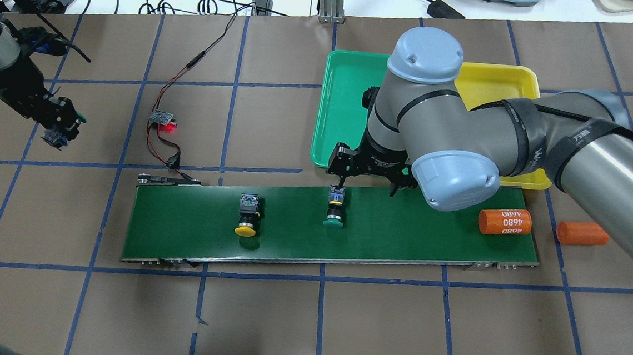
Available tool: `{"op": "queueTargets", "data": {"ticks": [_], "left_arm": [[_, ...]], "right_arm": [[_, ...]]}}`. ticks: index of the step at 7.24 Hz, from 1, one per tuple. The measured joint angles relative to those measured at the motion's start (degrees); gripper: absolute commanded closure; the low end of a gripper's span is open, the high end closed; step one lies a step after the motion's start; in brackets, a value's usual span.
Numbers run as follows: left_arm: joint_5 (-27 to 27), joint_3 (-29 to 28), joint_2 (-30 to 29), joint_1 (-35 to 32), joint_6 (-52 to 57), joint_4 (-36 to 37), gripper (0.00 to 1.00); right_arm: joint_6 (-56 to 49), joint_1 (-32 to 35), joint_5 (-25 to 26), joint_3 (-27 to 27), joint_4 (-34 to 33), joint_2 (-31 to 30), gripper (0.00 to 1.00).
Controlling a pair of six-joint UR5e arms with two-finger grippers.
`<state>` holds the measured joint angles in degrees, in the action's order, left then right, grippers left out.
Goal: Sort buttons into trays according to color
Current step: 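Move the right gripper over the green-capped button while the left lowers to the pile, then grasp the green button with the right gripper while the left grasps another green button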
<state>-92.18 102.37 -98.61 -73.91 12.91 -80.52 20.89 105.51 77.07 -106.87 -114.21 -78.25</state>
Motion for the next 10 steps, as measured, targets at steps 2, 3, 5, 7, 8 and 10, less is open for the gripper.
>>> {"op": "queueTargets", "data": {"ticks": [2,3,5,7,8,10], "left_arm": [[0.1,6.4,3.3,-8.0,-16.5,3.4,1.0],[0.1,9.3,3.5,-11.6,-22.0,6.6,1.0],[0.2,13.6,3.6,-14.4,-24.9,12.5,1.0],[0.2,14.9,3.8,-14.4,-23.1,14.0,0.01],[0.2,15.2,3.6,-14.0,-21.1,14.0,0.0],[0.2,15.7,3.8,-13.5,-19.7,13.5,0.0]], "right_arm": [[0.1,0.0,-0.3,-0.3,-1.7,2.6,0.97],[0.2,-0.2,0.9,-0.6,-1.6,2.9,1.0],[0.3,-0.4,4.6,-0.8,-1.1,2.8,1.0],[0.4,-0.5,7.7,-0.3,-1.4,2.2,1.0],[0.3,-0.7,9.1,0.4,-1.6,1.5,1.0],[-0.1,-2.3,10.5,3.8,-2.7,0.8,1.0]]}}
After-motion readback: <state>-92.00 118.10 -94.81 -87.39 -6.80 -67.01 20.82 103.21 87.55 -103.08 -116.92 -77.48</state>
